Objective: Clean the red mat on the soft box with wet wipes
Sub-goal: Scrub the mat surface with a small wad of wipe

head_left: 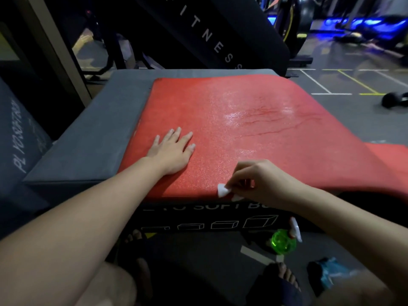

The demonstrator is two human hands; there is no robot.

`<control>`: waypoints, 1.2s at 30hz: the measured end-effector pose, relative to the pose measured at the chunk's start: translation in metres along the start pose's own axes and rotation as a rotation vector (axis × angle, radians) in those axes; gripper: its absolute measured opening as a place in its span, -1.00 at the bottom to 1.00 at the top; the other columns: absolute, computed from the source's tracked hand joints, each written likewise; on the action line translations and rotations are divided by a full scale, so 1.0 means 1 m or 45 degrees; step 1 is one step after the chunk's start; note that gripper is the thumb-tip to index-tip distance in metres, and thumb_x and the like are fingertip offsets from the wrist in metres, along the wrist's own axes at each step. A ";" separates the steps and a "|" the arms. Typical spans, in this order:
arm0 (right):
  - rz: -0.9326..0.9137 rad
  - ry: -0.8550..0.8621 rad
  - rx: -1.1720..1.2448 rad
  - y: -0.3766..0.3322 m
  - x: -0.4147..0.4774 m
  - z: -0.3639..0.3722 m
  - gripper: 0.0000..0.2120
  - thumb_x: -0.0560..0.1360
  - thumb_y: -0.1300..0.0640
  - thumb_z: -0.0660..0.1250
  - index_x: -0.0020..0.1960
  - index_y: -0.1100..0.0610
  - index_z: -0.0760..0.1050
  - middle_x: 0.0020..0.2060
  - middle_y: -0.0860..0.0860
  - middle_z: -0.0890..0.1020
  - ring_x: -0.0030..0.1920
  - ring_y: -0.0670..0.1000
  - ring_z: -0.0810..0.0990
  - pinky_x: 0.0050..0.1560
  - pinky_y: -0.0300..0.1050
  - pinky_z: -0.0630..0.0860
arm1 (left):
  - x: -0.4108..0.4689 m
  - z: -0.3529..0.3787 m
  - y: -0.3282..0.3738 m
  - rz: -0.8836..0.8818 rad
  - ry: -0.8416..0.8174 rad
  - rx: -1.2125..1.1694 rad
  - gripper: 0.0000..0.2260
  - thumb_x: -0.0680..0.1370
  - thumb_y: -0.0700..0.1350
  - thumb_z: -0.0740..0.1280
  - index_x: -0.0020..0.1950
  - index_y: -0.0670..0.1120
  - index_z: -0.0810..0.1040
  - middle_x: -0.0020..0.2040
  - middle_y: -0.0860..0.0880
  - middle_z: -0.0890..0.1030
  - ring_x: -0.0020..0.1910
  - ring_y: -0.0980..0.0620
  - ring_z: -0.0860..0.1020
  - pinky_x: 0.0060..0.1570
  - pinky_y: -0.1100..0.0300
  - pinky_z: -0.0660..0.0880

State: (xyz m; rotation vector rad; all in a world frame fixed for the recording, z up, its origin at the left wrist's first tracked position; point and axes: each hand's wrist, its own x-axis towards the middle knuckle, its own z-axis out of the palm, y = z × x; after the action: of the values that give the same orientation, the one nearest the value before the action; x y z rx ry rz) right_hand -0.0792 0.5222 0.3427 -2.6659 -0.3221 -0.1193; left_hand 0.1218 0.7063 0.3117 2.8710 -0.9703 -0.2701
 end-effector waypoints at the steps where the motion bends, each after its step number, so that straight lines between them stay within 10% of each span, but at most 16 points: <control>1: -0.006 -0.019 -0.002 0.002 -0.003 -0.004 -0.91 0.46 0.13 0.49 -0.04 0.03 0.71 -0.16 -0.09 0.62 -0.21 -0.15 0.60 -0.18 -0.33 0.51 | 0.001 0.000 0.000 0.003 0.001 0.001 -0.48 0.71 0.23 -0.12 0.67 0.18 -0.05 0.69 0.00 -0.12 0.65 0.01 -0.15 0.60 -0.13 -0.19; 15: 0.295 0.162 -0.055 0.052 0.060 -0.022 -0.85 0.37 0.12 0.55 -0.06 0.01 0.71 -0.25 -0.15 0.56 -0.31 -0.17 0.45 -0.31 -0.37 0.27 | 0.019 -0.006 0.008 0.031 0.321 0.180 -0.63 0.69 0.16 0.03 0.37 0.04 0.42 0.33 -0.09 0.48 0.33 -0.15 0.40 0.26 -0.16 0.38; 21: 0.306 -0.222 0.110 0.040 0.049 -0.039 -0.92 0.40 0.06 0.53 -0.11 -0.06 0.71 -0.27 -0.10 0.66 -0.35 -0.22 0.54 -0.36 -0.39 0.36 | 0.038 -0.012 0.014 0.031 0.392 0.189 -0.66 0.69 0.14 0.06 0.25 -0.05 0.45 0.21 -0.18 0.50 0.23 -0.22 0.44 0.19 -0.12 0.40; 31: 0.499 0.213 0.000 0.067 0.112 -0.016 -0.83 0.43 0.26 0.39 -0.10 0.05 0.70 -0.28 -0.03 0.65 -0.35 -0.22 0.51 -0.37 -0.44 0.33 | 0.071 -0.014 0.021 -0.075 0.463 0.152 -0.58 0.68 0.16 0.11 0.36 -0.12 0.41 0.26 -0.22 0.46 0.26 -0.24 0.42 0.17 -0.13 0.40; 36: 0.374 -0.178 0.190 0.062 0.098 -0.041 -0.92 0.38 0.03 0.51 -0.12 -0.03 0.72 -0.28 -0.04 0.71 -0.33 -0.21 0.62 -0.34 -0.40 0.39 | 0.091 -0.005 0.010 -0.079 0.471 0.073 -0.52 0.67 0.16 0.13 0.48 -0.09 0.36 0.42 -0.22 0.37 0.41 -0.22 0.32 0.40 -0.15 0.30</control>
State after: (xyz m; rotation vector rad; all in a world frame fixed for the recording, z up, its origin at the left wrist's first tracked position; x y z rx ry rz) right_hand 0.0301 0.4699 0.3663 -2.5443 0.0201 0.1764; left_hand 0.1876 0.6430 0.3059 2.8547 -0.8299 0.2802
